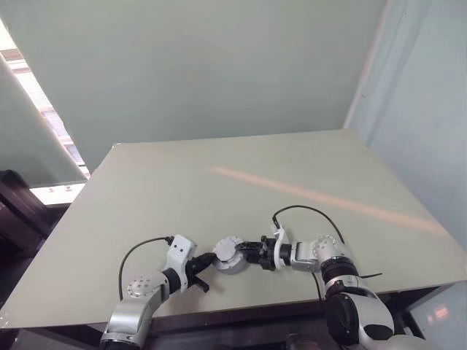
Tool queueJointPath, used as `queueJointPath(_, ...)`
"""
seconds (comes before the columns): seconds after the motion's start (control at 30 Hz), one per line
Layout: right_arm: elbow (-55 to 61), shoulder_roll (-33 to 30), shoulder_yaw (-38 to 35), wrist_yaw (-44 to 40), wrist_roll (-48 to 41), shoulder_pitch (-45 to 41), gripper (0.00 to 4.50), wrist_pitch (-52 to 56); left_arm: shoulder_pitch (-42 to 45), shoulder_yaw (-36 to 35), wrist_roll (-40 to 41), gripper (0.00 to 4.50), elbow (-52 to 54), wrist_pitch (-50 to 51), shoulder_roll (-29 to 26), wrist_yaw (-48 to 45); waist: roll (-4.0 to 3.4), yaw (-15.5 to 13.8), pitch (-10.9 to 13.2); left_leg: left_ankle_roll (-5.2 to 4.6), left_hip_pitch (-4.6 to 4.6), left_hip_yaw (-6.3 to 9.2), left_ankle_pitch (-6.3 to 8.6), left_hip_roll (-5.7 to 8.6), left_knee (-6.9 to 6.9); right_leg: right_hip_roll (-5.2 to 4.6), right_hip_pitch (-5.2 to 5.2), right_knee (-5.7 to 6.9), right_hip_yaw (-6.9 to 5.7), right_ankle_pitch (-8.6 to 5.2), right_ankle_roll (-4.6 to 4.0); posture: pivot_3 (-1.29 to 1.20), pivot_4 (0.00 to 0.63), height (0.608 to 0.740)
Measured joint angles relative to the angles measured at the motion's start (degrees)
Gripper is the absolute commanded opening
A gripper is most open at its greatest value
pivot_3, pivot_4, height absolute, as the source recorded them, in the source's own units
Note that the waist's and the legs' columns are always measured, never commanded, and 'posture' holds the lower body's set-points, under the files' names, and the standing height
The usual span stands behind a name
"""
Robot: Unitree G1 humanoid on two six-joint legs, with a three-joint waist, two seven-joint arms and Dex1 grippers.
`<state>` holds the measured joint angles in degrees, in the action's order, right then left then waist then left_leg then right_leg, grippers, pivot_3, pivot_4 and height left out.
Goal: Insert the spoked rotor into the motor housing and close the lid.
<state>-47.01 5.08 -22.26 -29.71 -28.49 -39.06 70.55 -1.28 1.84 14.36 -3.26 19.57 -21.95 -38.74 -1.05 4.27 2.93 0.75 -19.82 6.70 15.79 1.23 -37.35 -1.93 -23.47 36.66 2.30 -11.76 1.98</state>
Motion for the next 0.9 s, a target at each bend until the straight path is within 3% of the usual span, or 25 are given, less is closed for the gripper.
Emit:
queueJointPath(0.4, 0.40, 0.91, -3.37, -0.08, -1.54, 0.78, 2.08, 0.75, 0.18, -0.37, -0.34, 0.00, -0.11, -0.01, 0.32, 0.03, 0.01, 0.00, 0.01, 0.00, -0.01, 0.00, 0.00, 0.00, 0.03, 0.00, -0.02, 0.00, 0.00, 0.00, 0.00, 0.00, 0.000, 0.740)
queueJointPath(0.5, 1.24, 1.23, -3.78, 0.05, -2.17, 0.76, 1.80, 0.85, 0.29, -0.37, -0.51, 0.00, -0.28, -0.04, 0.30, -0.07, 0.02, -0.02, 0.02, 0.00, -0.02, 0.01, 0.00, 0.00, 0.03, 0.00, -0.01, -0.02, -0.01, 0.00, 0.00, 0.00, 0.000, 0.740)
queueJointPath(0.9, 3.94, 1.48, -0.42, 0.54, -1.90, 1.04, 1.80, 0.21, 0.45, -0.61, -0.68, 0.00, -0.80, -0.17, 0.49, -0.07, 0.02, 0.00, 0.02, -0.02, 0.01, 0.01, -0.02, -0.01, 0.02, 0.00, 0.00, 0.01, -0.01, 0.00, 0.01, 0.00, 0.000, 0.740)
